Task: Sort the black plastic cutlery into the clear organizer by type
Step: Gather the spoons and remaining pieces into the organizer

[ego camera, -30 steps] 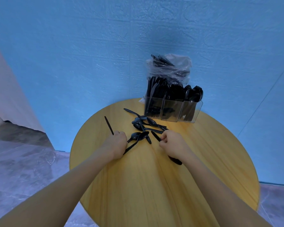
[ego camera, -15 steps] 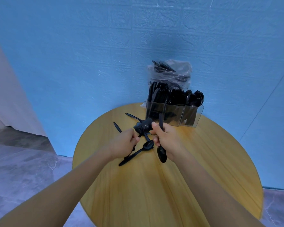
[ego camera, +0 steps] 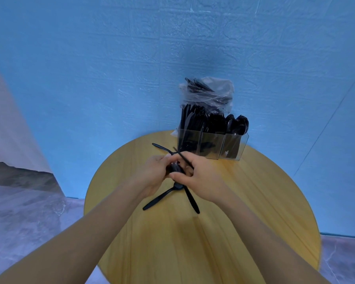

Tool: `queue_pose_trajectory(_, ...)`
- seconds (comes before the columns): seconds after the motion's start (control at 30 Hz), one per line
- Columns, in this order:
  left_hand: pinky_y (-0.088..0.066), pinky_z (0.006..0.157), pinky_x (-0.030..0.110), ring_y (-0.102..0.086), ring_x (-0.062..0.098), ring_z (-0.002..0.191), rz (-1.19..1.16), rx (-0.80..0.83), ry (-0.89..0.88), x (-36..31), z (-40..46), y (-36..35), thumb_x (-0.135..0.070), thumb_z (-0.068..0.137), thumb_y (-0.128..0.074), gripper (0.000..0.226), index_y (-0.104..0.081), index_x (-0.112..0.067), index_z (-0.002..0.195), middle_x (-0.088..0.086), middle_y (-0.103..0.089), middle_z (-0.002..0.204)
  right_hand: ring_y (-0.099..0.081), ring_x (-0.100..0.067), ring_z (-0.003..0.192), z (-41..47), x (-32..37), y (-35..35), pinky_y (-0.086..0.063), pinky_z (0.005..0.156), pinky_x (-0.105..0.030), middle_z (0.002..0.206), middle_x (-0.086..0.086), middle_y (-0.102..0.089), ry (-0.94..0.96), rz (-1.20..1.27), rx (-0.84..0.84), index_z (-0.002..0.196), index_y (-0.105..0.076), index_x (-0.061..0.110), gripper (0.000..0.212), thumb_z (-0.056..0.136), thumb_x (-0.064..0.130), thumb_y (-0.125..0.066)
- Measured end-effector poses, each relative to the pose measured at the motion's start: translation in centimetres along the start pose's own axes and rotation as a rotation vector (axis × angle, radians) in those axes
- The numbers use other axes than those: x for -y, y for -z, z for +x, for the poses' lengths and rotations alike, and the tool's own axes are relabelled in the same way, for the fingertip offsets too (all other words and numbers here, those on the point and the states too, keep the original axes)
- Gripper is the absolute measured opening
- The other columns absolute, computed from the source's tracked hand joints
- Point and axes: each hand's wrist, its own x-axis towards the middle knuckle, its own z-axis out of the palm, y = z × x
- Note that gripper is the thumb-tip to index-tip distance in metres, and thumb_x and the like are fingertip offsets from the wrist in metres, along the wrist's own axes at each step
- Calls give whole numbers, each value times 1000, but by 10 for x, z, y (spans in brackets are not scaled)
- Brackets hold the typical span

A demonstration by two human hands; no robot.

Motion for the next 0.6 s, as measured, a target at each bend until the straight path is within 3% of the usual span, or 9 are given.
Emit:
queue_pose_trajectory(0.1,-52,68,24,-60,17,73,-139,10,63,-3,-3,-5,-12,103,-33,35,-62,2,91,12,-63,80,-51,-9,66,2,-4,-4,-43,61,-24,85,-2,-63,9,-22,-18,102,-62,16,20,84,18,-68)
queue_pose_trajectory(0.3,-55,65,22,-64,17,85,-315,61,201,-3,-5,-5,-16,103,-35,33,-54,5,119,18,-62,105,-43,0,53,1,-7,4,-31,52,-14,62,12,-45,6,-37,39,84,-59,11,11,85,18,-67)
queue_pose_trajectory(0.4,-53,69,23,-62,14,83,165,181,212,-8,-12,4,-24,103,-35,32,-60,-9,115,12,-62,111,-40,-3,52,1,-12,18,-32,52,-16,62,9,-47,-31,-26,40,87,-60,9,15,86,22,-67)
queue_pose_trajectory(0.5,-43,70,20,-57,9,83,692,252,54,-15,-16,12,-34,101,-38,31,-62,-18,108,-1,-65,104,-39,-3,54,1,-15,28,-33,54,-16,64,6,-47,-36,-5,71,88,-60,6,21,85,26,-68)
queue_pose_trajectory(0.6,-41,83,28,-55,10,90,856,258,-97,-22,-15,16,-33,95,-52,18,-66,-22,98,-2,-64,98,-41,-6,59,1,-18,31,-36,59,-23,70,-2,-50,-47,35,70,89,-61,5,22,85,25,-69)
